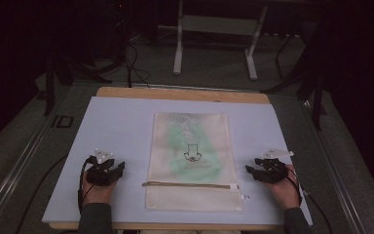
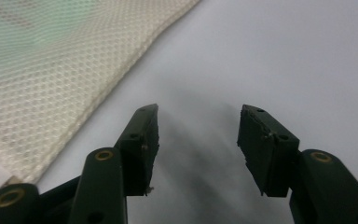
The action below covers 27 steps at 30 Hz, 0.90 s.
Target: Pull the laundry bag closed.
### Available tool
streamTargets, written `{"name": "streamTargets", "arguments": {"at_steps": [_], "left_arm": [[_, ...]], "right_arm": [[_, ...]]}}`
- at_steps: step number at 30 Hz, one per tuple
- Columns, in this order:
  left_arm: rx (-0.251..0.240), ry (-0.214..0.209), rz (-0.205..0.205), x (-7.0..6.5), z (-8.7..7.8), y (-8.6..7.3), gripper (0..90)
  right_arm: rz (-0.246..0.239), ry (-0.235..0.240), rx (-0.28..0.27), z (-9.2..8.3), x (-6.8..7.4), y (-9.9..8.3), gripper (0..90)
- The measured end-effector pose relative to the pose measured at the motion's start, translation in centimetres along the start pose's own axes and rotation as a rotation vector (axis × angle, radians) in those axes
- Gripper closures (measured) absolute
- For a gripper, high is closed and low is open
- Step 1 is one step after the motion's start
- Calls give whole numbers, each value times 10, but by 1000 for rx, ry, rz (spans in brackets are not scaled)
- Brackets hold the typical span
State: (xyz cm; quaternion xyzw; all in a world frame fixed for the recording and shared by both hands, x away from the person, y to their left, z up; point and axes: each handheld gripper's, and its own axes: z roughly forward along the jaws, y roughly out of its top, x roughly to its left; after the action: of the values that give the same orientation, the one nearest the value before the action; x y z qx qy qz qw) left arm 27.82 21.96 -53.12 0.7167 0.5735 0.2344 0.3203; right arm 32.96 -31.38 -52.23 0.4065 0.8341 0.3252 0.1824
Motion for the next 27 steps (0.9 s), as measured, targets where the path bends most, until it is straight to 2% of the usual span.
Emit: {"name": "streamTargets", "arguments": {"at_steps": [8, 17, 21, 23, 24, 27], "left_arm": [[-12, -15, 33, -5, -2, 1, 557], [-19, -38, 59, -9, -3, 2, 556], [-21, -46, 64, -11, -3, 1, 557], [-18, -48, 62, -11, -3, 1, 557], [-16, -51, 62, -11, -2, 1, 557], [-16, -53, 63, -11, -2, 1, 557]], "right_arm": [[-18, 18, 16, -3, 3, 2, 492], [-80, 50, 36, -7, 15, 10, 487], [-109, 89, 72, -6, 18, 16, 460], [-135, 97, 85, -6, 21, 20, 464], [-151, 115, 92, -5, 25, 24, 469], [-176, 123, 99, -5, 30, 29, 476]]}}
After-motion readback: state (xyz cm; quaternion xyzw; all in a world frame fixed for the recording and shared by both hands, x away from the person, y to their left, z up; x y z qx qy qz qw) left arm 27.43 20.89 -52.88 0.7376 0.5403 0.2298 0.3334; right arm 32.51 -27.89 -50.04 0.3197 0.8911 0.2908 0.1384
